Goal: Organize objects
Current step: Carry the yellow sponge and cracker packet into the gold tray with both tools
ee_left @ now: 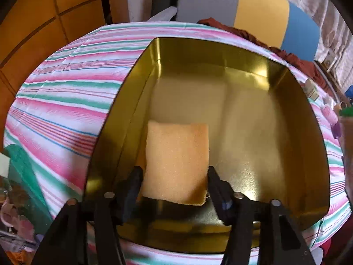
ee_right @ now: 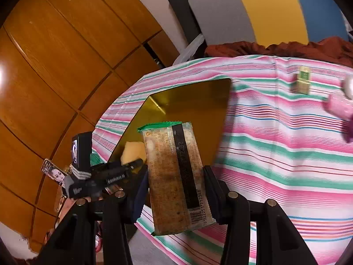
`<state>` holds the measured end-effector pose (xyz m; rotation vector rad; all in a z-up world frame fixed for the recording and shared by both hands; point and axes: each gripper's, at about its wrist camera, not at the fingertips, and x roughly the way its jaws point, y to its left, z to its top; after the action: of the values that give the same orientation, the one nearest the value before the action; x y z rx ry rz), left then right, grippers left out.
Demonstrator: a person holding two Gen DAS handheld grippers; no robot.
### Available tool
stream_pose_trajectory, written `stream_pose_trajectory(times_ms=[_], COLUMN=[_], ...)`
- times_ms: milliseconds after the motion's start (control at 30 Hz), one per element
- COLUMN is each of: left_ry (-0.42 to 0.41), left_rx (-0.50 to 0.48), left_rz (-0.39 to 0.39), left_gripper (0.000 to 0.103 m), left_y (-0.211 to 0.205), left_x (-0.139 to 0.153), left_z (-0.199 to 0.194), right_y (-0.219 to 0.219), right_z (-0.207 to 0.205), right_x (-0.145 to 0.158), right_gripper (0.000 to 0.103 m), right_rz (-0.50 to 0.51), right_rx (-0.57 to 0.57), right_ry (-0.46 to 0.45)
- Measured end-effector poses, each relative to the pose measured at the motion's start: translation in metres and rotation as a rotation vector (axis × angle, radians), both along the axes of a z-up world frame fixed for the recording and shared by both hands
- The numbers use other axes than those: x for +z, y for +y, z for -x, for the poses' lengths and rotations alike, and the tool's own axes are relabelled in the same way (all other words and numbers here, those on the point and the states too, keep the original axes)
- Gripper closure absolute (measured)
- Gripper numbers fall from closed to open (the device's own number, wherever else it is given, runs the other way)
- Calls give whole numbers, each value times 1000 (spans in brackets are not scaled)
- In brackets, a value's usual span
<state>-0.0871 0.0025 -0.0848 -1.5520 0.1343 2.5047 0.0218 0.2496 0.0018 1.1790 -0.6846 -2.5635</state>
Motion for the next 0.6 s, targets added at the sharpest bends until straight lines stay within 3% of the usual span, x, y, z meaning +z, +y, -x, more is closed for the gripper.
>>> stream_pose_trajectory(times_ms=[100, 600], left_ry=[9, 138], left_rx=[16, 174], left_rz=[-23, -226], left_gripper=[32, 31], left_y=[-7, -45], left_x=[14, 69], left_z=[-1, -12], right_y=[-20, -90], right_z=[19, 82], right_x=[-8, -60], right_gripper=[55, 52], right_rz=[-4, -103], right_rx=[11, 33], right_ry=[-28, -142])
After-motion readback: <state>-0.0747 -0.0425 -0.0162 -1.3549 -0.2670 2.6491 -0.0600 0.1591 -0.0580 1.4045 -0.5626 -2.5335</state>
